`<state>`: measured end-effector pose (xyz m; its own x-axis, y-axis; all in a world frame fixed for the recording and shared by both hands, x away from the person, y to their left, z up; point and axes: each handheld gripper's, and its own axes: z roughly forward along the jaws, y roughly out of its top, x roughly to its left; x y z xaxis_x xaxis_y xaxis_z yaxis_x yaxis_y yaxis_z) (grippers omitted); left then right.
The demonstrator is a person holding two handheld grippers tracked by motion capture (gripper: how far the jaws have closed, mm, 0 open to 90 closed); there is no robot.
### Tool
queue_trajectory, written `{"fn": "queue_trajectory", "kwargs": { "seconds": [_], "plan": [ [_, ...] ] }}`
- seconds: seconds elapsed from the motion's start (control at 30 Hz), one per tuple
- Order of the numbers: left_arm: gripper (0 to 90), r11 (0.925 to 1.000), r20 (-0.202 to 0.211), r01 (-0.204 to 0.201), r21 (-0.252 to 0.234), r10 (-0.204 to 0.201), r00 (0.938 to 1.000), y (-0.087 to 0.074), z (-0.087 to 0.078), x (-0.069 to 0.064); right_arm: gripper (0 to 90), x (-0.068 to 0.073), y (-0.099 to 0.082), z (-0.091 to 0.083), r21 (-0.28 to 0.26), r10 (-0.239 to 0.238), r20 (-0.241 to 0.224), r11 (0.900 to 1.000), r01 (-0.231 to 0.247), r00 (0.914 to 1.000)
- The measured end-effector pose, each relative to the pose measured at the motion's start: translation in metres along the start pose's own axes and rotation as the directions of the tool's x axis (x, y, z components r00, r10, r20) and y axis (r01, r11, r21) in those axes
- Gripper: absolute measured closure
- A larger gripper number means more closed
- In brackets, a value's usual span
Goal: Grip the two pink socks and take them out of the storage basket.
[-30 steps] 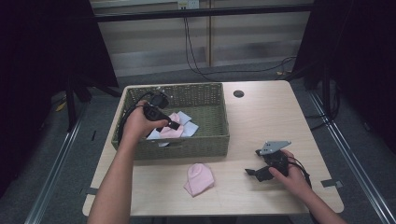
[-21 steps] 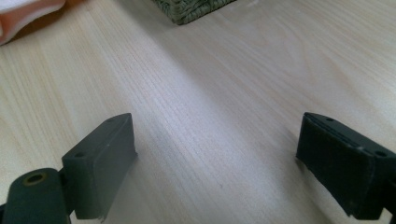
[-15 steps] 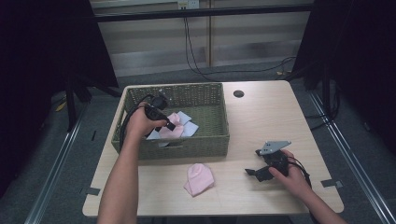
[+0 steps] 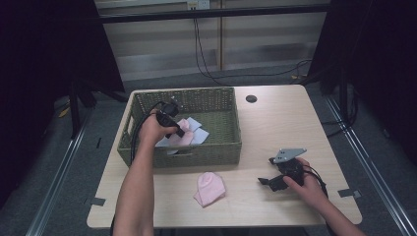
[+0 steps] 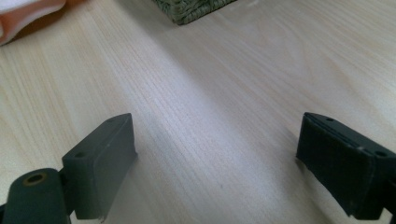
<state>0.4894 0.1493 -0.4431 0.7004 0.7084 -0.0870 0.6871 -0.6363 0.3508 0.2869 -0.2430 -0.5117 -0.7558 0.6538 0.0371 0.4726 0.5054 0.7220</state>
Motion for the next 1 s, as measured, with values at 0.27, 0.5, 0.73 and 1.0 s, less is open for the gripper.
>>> {"fn": "queue_trajectory", "kwargs": {
  "seconds": [0.27, 0.5, 0.73, 1.0],
  "plan": [
    [78.8, 0.9987, -0.019, 0.012, 0.049, -0.011, 0.9998, 0.003, 0.002, -0.003, 10.7, 0.0, 0.0, 0.0, 0.0, -0.001, -0.001, 1.0, 0.001, 1.0],
    [80.7, 0.9987, 0.022, 0.049, 0.011, -0.05, 0.9985, 0.002, -0.03, -0.005, 10.7, 0.0, 0.0, 0.0, 0.0, -0.001, -0.002, 1.0, 0.001, 1.0],
    [80.7, 0.9983, 0.05, 0.057, -0.015, -0.056, 0.9971, 0.006, -0.06, -0.011, 10.7, 0.0, 0.0, 0.0, -0.001, -0.004, -0.001, 1.0, 0.004, 1.0],
    [80.7, 0.9984, 0.096, 0.041, -0.04, -0.037, 0.9947, 0.015, -0.09, -0.028, 10.7, 0.0, 0.0, 0.0, -0.001, -0.006, -0.001, 1.0, 0.006, 1.0]
  ]
}}
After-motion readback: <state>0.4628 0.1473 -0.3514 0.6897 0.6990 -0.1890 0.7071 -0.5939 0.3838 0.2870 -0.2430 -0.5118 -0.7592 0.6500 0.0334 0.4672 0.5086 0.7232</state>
